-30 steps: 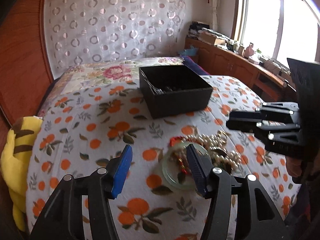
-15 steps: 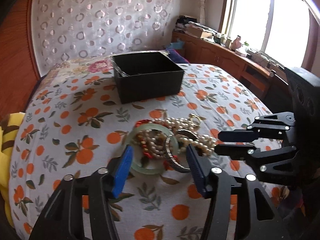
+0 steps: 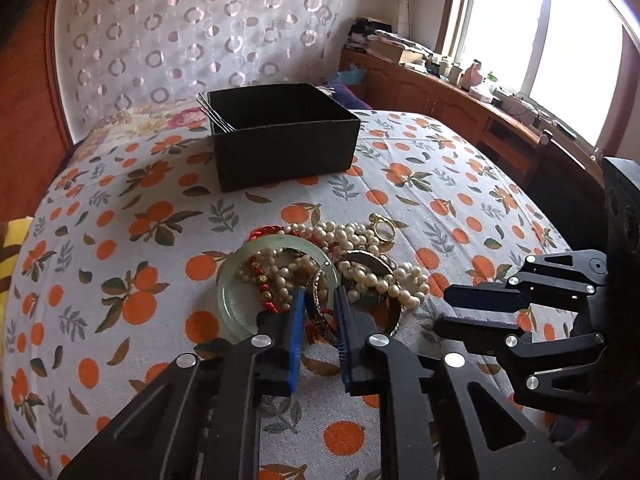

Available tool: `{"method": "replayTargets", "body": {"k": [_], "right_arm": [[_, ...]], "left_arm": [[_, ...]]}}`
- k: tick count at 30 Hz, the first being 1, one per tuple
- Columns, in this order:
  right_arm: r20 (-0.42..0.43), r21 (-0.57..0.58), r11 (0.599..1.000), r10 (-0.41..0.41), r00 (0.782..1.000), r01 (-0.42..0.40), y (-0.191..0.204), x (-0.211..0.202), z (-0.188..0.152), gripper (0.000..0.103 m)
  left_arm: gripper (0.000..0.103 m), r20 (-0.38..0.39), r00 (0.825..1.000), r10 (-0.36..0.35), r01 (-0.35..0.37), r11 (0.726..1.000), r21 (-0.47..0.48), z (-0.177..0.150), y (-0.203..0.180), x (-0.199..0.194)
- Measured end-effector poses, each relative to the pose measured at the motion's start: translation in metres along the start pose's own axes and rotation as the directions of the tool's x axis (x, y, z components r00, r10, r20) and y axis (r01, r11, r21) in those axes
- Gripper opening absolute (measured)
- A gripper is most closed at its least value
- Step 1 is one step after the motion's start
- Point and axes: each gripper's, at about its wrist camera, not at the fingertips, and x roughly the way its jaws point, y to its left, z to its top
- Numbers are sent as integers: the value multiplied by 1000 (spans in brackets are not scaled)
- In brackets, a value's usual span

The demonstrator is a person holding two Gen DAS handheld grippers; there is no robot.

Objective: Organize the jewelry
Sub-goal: 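Grasp the pearl necklace with the right gripper while the left gripper grasps the silver bangle, then lift the pearl necklace with the right gripper while the left lifts the silver bangle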

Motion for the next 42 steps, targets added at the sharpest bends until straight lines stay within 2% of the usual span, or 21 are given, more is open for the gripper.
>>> {"method": "replayTargets", "body": {"k": [3, 12, 21, 27, 31, 34, 35, 39, 42], "right_arm": [[-7, -4, 1000, 15, 1000, -15, 2, 1, 1, 24], [-30, -97, 995, 13, 999, -16, 19, 6, 10, 24], [-35, -95, 993, 60, 998, -63, 22, 6, 12, 24], [-46, -104, 993, 48, 998, -53, 22, 13, 16, 24], [-61, -155, 987, 21, 998, -30, 28, 16, 17, 24], [-73, -175, 984, -2, 997, -11, 28, 17, 17, 21], [-73, -176, 984, -9, 997, -4, 27, 17, 16, 10], [-56, -146, 989, -12, 998, 3, 17, 14, 16, 9], [-13, -118, 993, 14, 1000, -15, 10, 4, 21, 9]], "left_arm": [[7, 13, 1000, 16, -16, 1000, 2, 1, -1, -3], [7, 10, 1000, 20, -20, 1000, -7, 2, 2, -2], [7, 11, 1000, 25, -25, 1000, -7, 1, 2, -2], [7, 11, 1000, 24, -24, 1000, -8, 1, 2, -2], [7, 11, 1000, 27, -27, 1000, -3, 1, 2, -1], [6, 13, 999, 33, -33, 999, 2, 1, 0, -1], [6, 14, 999, 34, -34, 999, 0, 1, 0, -1], [6, 14, 999, 34, -34, 999, 3, 1, -1, -1], [6, 15, 999, 35, -35, 999, 7, 1, -2, -1]]}}
